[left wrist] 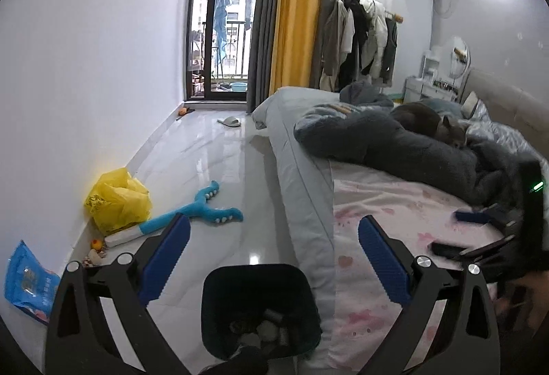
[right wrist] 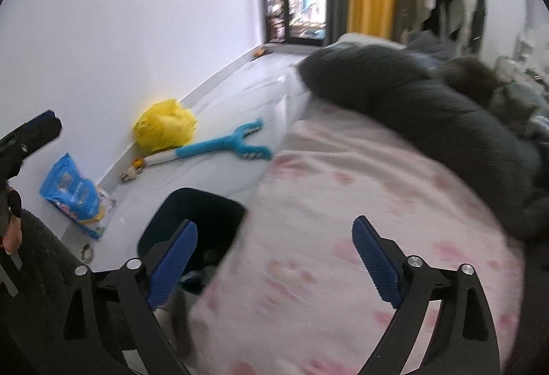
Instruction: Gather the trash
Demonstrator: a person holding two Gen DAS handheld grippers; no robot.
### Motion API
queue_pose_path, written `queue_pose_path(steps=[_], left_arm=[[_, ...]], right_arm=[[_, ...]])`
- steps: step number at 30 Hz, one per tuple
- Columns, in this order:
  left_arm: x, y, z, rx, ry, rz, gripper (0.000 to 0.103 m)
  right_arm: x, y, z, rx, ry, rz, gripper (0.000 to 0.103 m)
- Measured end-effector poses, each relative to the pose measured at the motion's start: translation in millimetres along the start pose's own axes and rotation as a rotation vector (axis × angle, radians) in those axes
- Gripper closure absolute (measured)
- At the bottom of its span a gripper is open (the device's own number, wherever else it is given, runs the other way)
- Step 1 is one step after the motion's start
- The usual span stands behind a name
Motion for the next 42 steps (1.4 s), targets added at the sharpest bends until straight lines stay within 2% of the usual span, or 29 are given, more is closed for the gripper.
queue_pose_path(steps=[2, 6, 10, 14, 17, 25, 42], left_arm=[[5.4, -0.4, 2.3, -0.003, 0.0, -0.012, 0.003], [14.9, -2.4, 8.6, -0.023, 0.03, -0.002, 0.003], [26.4, -2.5, 20.3, -0.037, 0.005, -0.023, 0.003], [35.6, -1.1, 23.2, -0.029, -0.012, -0.044, 0.003], [42.0, -0.6, 30.0, -0.036, -0.015, -0.053, 0.003], [47.3, -14.9, 43.8, -0.071, -0.034, -0.053, 0.003], [48.6, -16.2, 46.0, -0.058, -0.024, -0.04, 0.003]], right_arm=[[14.8, 16.3, 6.2, 0.02, -0.014, 0.027, 0.004], [44.4, 51.8, 26.6, 0.05, -0.05, 0.074, 0.003], [75.6, 80.5, 51.2, 0.068, -0.113, 0.134, 0.003], [104.4, 95.6, 65.8, 0.067, -0.187, 0.137, 0.003], [118.5, 107.4, 75.4, 0.073, -0.194, 0.147, 0.003], [124.7, 109.6, 88.4, 0.091, -0.196, 0.1, 0.003], [122.9, 110.0, 88.9, 0.092, -0.191, 0.092, 0.003]])
Point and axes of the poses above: each gripper's, at about its wrist camera, not at the fingertips, and y roughly against the way its jaws point, x to its right, z to its underside, the point moved 1 cm from there along -y, roughly the way its jaws point, and after that the axes turned 11 degrees about z, right-handed, at the moved point
